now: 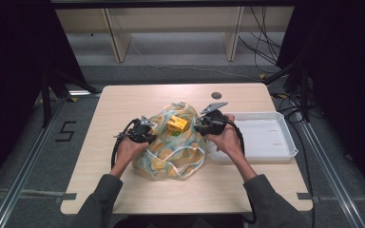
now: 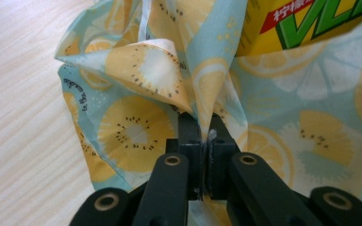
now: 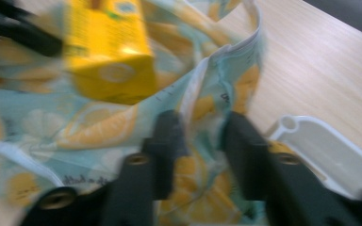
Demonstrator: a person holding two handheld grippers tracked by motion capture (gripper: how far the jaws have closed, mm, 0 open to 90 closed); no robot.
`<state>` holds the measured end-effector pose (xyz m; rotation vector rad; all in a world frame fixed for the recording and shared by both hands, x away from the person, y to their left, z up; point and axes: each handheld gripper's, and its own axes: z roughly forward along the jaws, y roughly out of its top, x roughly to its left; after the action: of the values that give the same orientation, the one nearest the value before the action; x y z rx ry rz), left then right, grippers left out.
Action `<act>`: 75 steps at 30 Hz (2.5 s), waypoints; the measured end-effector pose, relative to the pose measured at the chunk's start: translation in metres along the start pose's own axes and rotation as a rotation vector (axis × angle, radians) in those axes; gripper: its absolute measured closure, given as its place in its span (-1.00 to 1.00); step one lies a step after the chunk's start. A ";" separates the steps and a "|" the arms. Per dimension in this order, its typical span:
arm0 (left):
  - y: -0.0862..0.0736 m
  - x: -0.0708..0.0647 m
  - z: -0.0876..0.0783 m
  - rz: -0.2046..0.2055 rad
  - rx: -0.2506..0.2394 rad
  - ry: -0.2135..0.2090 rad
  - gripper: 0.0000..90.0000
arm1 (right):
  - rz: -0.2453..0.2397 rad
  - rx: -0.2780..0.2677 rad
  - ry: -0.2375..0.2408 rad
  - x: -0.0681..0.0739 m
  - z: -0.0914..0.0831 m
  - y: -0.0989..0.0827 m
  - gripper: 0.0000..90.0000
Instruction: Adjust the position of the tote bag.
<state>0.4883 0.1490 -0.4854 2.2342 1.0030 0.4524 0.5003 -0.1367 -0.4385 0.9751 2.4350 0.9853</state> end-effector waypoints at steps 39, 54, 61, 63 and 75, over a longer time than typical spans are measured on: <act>-0.038 -0.009 -0.024 0.000 0.042 -0.094 0.90 | -0.045 -0.145 -0.021 -0.006 -0.003 0.003 0.59; -0.045 -0.006 -0.025 0.002 0.064 -0.077 0.87 | -0.047 0.134 -0.033 -0.010 0.064 -0.001 1.00; -0.052 -0.001 -0.027 -0.036 0.050 -0.043 0.92 | -0.013 0.103 -0.025 -0.016 0.058 -0.004 0.96; -0.052 0.000 -0.028 -0.027 0.060 -0.044 0.92 | -0.006 0.116 -0.028 -0.015 0.057 -0.005 0.95; -0.048 0.006 -0.049 -0.090 -0.006 -0.016 0.43 | 0.052 0.002 0.007 -0.018 0.029 0.005 0.35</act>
<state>0.4401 0.1982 -0.4816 2.1744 1.0872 0.3966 0.5307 -0.1328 -0.4544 1.0423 2.4279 1.0058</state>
